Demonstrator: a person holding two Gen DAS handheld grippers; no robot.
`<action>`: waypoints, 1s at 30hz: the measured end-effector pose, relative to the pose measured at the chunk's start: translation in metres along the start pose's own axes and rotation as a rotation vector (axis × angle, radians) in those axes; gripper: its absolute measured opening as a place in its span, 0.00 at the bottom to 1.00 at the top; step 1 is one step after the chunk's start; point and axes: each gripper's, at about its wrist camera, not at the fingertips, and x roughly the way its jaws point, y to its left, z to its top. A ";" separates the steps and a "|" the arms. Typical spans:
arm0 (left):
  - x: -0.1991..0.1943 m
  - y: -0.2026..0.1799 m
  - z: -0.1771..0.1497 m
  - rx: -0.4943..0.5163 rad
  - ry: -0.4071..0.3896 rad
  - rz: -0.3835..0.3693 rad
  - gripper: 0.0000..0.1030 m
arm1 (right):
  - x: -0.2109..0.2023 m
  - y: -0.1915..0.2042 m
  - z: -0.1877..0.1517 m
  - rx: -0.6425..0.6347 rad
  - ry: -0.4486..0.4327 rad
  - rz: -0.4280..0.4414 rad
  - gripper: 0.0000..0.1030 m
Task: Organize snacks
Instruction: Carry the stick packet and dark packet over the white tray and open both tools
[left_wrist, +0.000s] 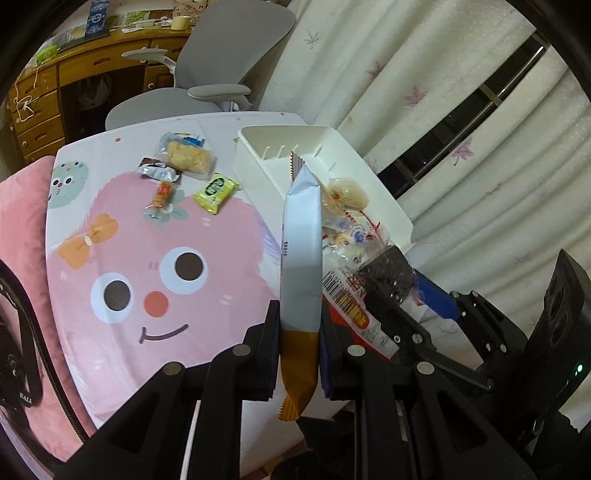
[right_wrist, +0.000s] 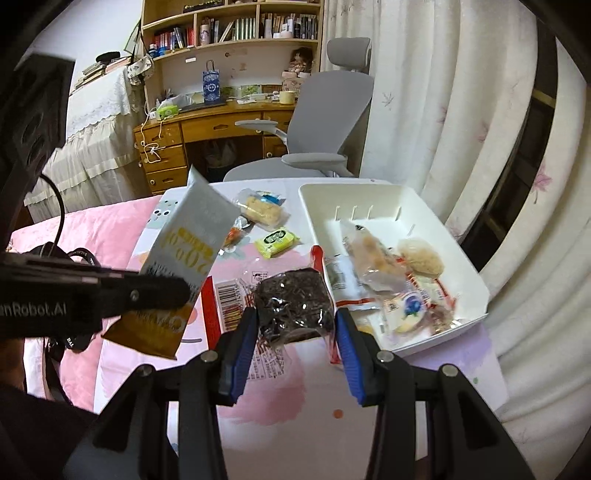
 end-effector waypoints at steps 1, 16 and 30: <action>0.001 -0.005 -0.001 0.002 -0.004 -0.002 0.15 | -0.002 -0.004 0.000 -0.003 -0.004 0.001 0.41; 0.039 -0.086 0.029 -0.067 -0.090 0.058 0.15 | -0.015 -0.103 0.012 -0.103 -0.027 0.101 0.41; 0.095 -0.151 0.061 -0.133 -0.187 0.119 0.15 | 0.012 -0.192 0.036 -0.231 -0.056 0.179 0.41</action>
